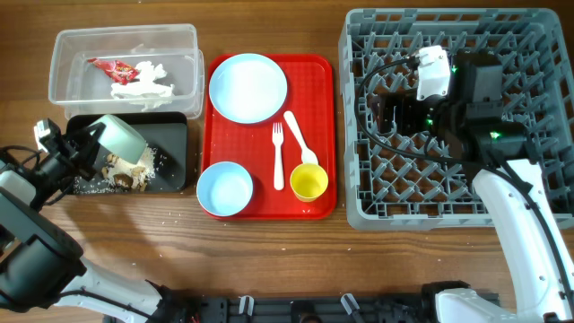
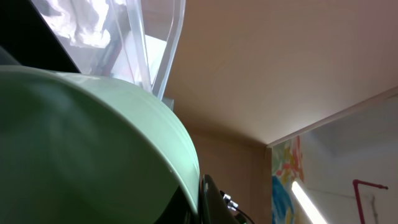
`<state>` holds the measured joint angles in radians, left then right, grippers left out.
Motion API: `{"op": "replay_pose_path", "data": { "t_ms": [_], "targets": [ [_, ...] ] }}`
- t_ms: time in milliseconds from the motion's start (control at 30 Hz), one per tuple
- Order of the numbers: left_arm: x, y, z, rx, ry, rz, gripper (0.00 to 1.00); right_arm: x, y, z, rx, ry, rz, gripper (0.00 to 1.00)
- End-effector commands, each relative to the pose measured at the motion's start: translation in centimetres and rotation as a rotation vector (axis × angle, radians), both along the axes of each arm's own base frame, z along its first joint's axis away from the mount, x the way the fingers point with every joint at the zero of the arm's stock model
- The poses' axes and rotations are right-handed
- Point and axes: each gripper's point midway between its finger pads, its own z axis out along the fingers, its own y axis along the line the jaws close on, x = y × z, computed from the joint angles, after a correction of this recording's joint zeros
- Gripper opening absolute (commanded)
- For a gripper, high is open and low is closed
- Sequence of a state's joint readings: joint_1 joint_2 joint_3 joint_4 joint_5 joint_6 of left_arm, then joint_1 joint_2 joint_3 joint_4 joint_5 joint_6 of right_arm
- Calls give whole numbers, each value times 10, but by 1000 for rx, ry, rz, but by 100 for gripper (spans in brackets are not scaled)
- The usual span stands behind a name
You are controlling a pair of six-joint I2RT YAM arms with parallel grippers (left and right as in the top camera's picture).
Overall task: Sort waste into correct bins and load items into the dishwasher rack
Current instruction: 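Tip the green bowl over the black tray to dump the rice, then return the empty green bowl onto the red tray with left gripper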
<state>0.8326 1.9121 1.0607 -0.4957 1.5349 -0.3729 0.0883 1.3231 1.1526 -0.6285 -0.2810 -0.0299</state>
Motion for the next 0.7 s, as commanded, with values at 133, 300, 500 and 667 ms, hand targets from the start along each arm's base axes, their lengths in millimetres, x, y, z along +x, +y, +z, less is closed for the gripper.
{"op": "replay_pose_path", "data": {
  "t_ms": [133,300,500,667],
  "targets": [
    [10,-40,9,15,-73,-115,4,7,4,10,27,-28,-1,100],
    [16,-94,42,99,-170,-258,4,9,4,12,41,-32,-13,100],
    [19,-193,53,545,-181,-416,4,9,4,11,55,-25,-27,100],
    [18,-246,-40,1372,5,-516,4,9,4,11,55,-24,-28,100]
  ]
}}
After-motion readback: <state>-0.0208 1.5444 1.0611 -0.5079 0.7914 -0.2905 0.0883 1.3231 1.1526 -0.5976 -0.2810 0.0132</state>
